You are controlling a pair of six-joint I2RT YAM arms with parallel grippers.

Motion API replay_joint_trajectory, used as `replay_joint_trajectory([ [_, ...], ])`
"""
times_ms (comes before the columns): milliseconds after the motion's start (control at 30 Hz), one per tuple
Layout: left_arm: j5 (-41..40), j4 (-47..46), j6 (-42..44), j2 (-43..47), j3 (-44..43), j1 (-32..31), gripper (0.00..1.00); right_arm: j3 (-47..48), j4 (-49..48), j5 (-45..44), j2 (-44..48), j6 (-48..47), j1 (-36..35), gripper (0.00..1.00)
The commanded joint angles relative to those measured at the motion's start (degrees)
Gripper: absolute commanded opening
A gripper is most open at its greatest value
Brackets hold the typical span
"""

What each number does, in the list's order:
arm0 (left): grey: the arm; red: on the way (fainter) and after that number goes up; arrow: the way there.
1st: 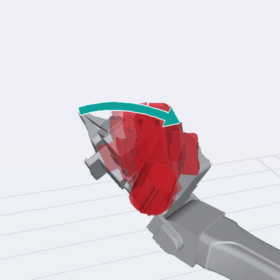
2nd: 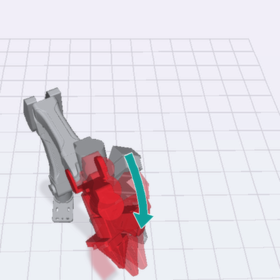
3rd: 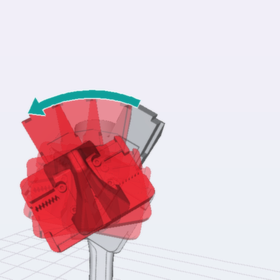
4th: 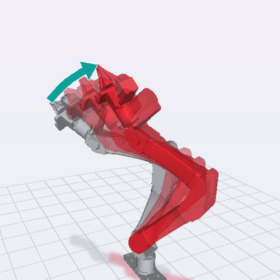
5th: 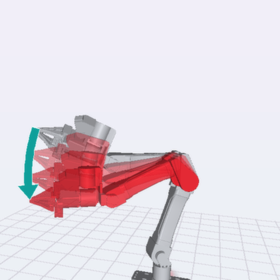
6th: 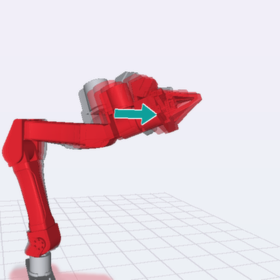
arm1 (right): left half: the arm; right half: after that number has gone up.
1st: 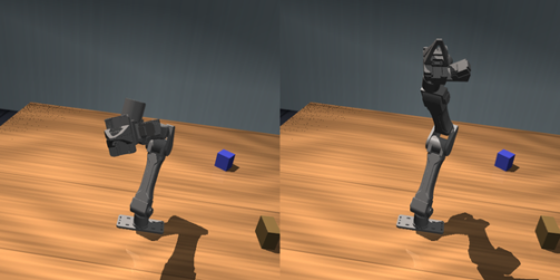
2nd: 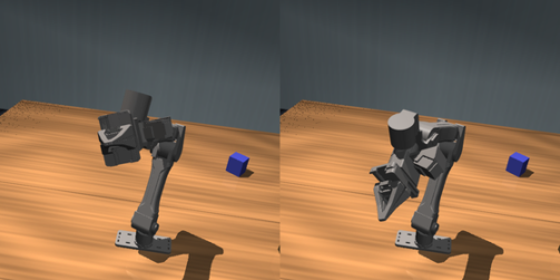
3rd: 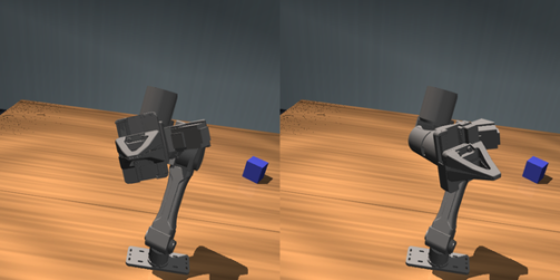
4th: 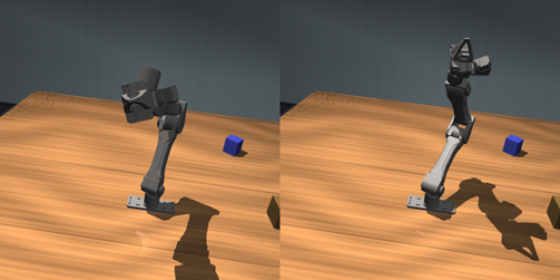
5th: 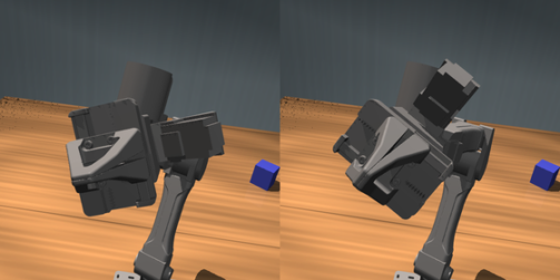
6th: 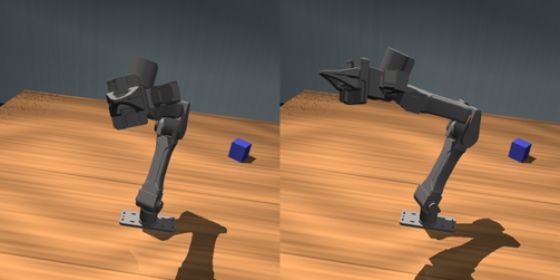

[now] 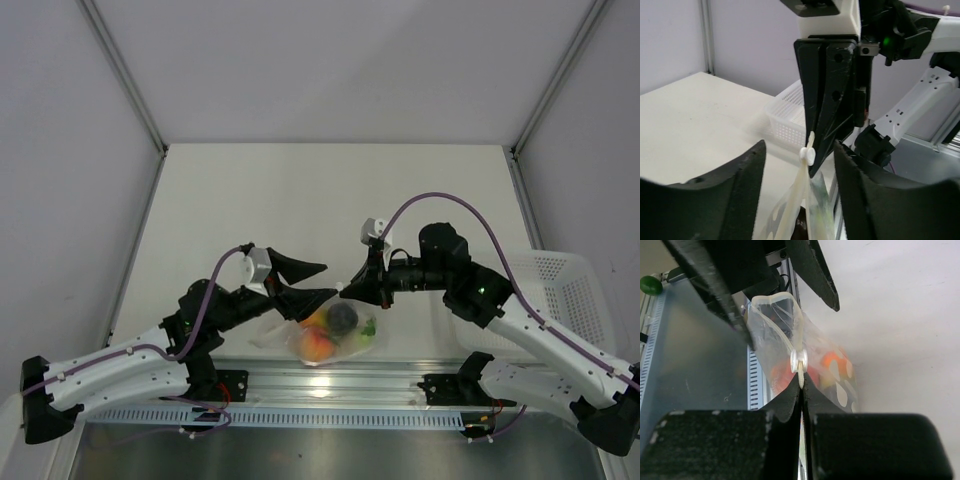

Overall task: Place the food in the zip-top bag and seal the zipper
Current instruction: Zip the zipper food storage bag at the center of the board.

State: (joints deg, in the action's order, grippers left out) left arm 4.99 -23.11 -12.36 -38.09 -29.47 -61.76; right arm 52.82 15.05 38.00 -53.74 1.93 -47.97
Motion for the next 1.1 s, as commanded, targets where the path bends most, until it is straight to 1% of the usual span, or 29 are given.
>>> replay_joint_trajectory([
  [0,4.7,-4.1,1.5,0.3,0.6,-0.2,0.62,1.7,-2.0,0.5,-0.4,-2.9,0.2,0.0],
  [100,6.1,-4.1,1.5,0.0,0.7,-0.2,0.65,2.2,-1.4,1.4,-0.8,-3.8,0.2,0.0],
  [233,7.2,-4.1,1.7,-0.8,0.6,-0.2,0.65,2.6,-1.2,2.9,-0.8,-4.0,0.2,0.0],
  [667,6.6,-4.5,2.0,-5.3,-1.2,-0.1,0.6,3.5,-0.5,6.3,-0.1,-3.9,0.1,0.0],
  [833,7.0,-4.7,1.4,-6.2,-1.2,0.1,0.51,3.4,-0.4,6.1,-0.1,-4.0,0.1,0.0],
  [867,7.1,-4.8,1.4,-6.2,-1.0,0.1,0.46,3.4,-0.4,6.0,-0.1,-4.0,0.2,0.0],
  [967,7.4,-4.8,0.8,-6.0,-1.2,0.6,0.39,3.5,0.1,5.6,-0.3,-4.3,0.1,0.0],
  [1067,7.7,-4.7,0.3,-5.3,-1.0,0.8,0.36,3.6,0.7,5.0,-0.9,-4.7,0.1,0.0],
])
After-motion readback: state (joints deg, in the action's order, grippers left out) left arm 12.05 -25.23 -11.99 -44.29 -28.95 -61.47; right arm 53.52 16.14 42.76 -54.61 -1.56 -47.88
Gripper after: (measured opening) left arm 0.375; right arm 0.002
